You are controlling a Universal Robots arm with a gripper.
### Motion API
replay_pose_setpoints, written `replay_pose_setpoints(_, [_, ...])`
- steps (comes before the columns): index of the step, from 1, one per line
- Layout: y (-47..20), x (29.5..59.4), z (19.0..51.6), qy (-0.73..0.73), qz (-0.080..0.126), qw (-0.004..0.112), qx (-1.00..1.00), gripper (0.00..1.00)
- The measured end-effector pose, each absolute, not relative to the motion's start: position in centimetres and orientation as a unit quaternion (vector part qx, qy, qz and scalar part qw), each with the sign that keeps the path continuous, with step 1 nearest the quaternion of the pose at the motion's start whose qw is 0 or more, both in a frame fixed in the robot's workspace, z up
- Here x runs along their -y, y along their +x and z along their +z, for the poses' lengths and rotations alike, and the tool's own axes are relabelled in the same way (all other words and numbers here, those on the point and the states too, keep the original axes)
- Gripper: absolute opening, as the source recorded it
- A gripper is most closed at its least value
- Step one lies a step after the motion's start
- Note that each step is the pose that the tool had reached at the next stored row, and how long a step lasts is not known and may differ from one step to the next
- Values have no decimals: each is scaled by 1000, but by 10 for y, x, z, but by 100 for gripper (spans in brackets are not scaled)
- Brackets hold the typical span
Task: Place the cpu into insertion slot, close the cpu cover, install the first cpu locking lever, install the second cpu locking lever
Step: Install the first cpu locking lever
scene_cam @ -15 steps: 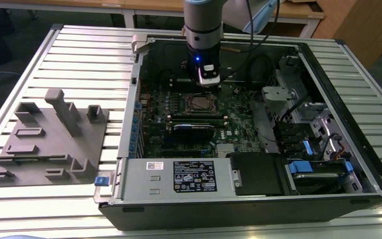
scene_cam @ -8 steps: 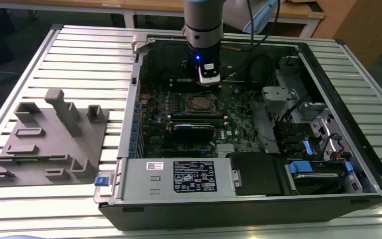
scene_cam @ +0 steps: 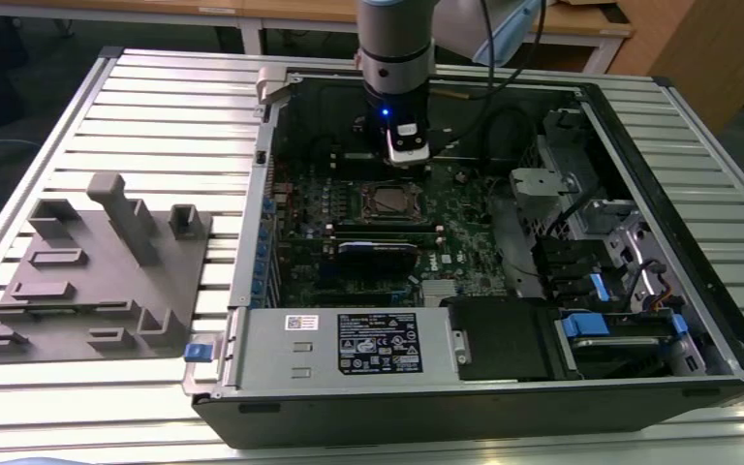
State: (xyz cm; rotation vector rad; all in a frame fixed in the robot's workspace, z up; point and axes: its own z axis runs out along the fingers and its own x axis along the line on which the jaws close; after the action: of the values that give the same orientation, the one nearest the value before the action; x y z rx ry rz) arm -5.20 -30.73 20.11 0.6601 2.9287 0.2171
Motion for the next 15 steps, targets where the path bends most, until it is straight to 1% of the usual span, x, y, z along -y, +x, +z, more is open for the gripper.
replay_pose_setpoints(6, [-54, 307, 200, 218, 74, 73, -970, 10])
replay_pose_setpoints(12, [-56, 307, 198, 218, 75, 77, -970, 10])
replay_pose_setpoints(15, [-57, 307, 197, 217, 76, 82, -970, 10])
